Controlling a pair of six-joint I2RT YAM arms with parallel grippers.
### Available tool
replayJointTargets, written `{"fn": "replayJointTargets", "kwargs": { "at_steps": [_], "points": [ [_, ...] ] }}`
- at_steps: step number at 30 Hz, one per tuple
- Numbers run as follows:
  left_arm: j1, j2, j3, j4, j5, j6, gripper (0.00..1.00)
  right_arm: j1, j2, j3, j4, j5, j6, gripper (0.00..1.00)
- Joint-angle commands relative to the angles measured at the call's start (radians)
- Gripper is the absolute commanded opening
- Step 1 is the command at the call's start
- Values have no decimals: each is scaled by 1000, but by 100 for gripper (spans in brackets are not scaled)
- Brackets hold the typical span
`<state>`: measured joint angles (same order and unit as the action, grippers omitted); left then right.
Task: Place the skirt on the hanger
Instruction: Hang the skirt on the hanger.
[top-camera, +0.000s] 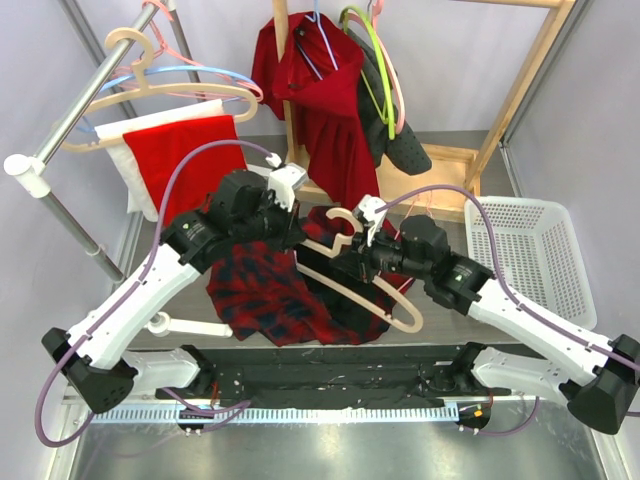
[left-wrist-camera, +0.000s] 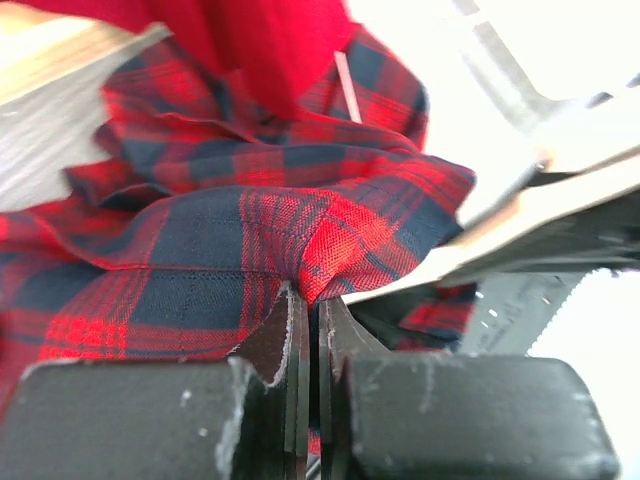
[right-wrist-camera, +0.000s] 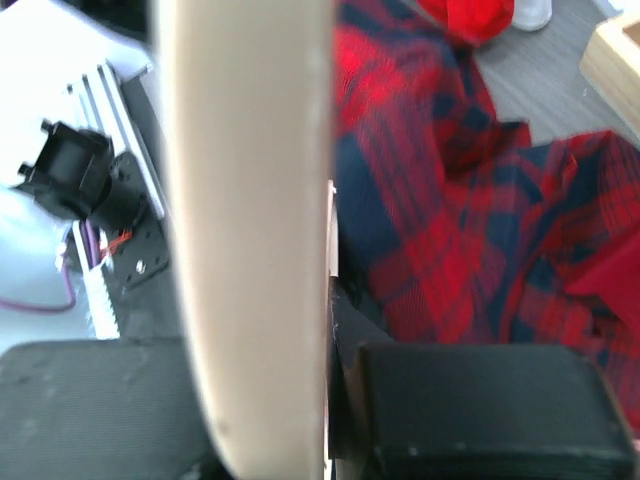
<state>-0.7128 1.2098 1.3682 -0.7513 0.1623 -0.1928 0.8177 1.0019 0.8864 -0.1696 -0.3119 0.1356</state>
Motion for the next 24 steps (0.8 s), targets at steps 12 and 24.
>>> {"fn": "replayJointTargets", "kwargs": {
  "at_steps": [12, 24],
  "points": [
    [-4, -79, -6, 23, 234, 84, 67, 74, 17, -205, 608, 185, 67, 1],
    [-5, -230, -37, 161, -18, 136, 96, 75, -69, -244, 650, 189, 62, 1]
  ]
}}
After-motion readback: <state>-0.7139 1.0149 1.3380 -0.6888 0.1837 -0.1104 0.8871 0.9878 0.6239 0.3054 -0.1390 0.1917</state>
